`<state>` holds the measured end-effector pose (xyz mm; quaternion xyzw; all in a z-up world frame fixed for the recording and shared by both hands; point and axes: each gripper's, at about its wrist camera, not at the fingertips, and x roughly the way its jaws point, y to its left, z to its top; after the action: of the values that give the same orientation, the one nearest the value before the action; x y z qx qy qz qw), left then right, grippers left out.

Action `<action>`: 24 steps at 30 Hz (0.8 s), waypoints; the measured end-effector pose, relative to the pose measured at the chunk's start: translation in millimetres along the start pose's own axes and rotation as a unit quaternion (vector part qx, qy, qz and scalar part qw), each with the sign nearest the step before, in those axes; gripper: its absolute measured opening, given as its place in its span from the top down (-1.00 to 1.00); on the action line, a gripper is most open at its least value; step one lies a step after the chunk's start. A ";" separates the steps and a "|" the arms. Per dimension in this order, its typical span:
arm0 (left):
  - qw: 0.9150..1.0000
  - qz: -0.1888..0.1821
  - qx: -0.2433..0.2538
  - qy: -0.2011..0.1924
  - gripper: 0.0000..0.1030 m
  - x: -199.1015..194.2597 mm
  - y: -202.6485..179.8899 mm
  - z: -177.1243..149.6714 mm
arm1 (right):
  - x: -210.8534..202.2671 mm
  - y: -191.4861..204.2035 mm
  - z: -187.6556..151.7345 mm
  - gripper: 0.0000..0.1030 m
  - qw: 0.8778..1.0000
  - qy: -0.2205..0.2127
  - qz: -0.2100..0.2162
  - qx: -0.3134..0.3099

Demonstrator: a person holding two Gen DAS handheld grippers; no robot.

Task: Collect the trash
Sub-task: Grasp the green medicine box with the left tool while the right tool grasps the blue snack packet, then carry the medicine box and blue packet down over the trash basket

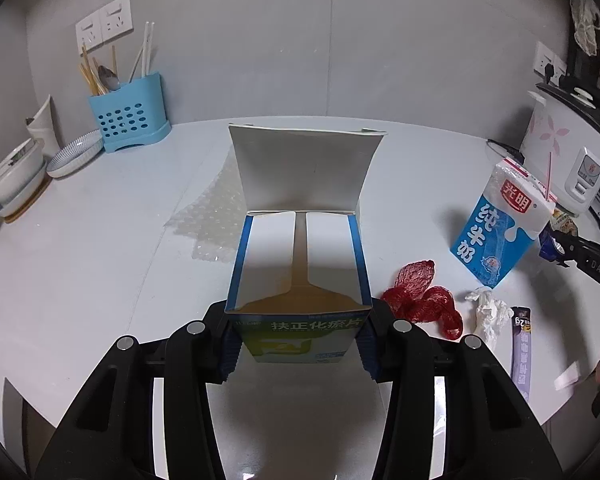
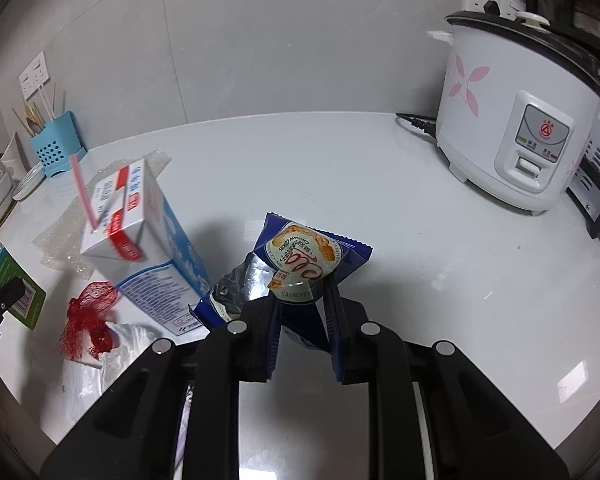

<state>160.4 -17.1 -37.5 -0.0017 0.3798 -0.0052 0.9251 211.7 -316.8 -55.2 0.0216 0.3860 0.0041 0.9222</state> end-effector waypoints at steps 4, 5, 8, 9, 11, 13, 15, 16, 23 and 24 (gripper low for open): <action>1.000 0.000 0.002 -0.004 0.10 -11.4 0.4 -3.8 | -12.8 3.1 -5.6 0.63 1.000 -0.009 -0.001 -0.004; 1.000 0.000 0.002 -0.005 0.10 -13.9 0.4 -4.8 | -16.3 3.8 -6.9 0.63 1.000 -0.012 -0.002 -0.006; 1.000 0.000 0.003 -0.007 0.10 -22.0 0.3 -7.7 | -27.3 6.0 -10.7 0.63 1.000 -0.019 0.000 -0.008; 1.000 0.000 0.003 -0.009 0.10 -25.1 0.3 -8.5 | -31.2 6.1 -12.0 0.63 1.000 -0.021 0.001 -0.008; 1.000 -0.002 0.001 -0.014 0.10 -31.7 -0.6 -10.5 | -39.9 6.4 -15.6 0.63 1.000 -0.027 0.002 -0.009; 1.000 -0.003 0.002 -0.018 0.10 -38.8 -2.4 -12.6 | -48.5 8.3 -19.0 0.63 0.999 -0.033 0.000 -0.013; 1.000 -0.006 0.002 -0.021 0.10 -45.6 -3.9 -15.0 | -55.9 9.2 -21.7 0.63 0.999 -0.036 0.001 -0.015; 1.000 -0.006 0.002 -0.023 0.10 -49.5 -4.9 -16.7 | -59.4 9.7 -23.3 0.63 0.999 -0.039 0.001 -0.016; 0.999 -0.014 0.003 -0.035 0.10 -73.1 -11.3 -31.3 | -88.2 16.4 -42.0 0.63 0.998 -0.052 0.002 -0.021; 0.999 -0.014 0.003 -0.036 0.10 -76.5 -11.3 -33.8 | -91.2 17.3 -44.4 0.63 0.998 -0.053 0.003 -0.021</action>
<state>82.1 -27.5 -7.8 -0.0050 0.3458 -0.0195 0.9381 116.2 -300.1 -20.7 0.0033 0.3363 0.0140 0.9417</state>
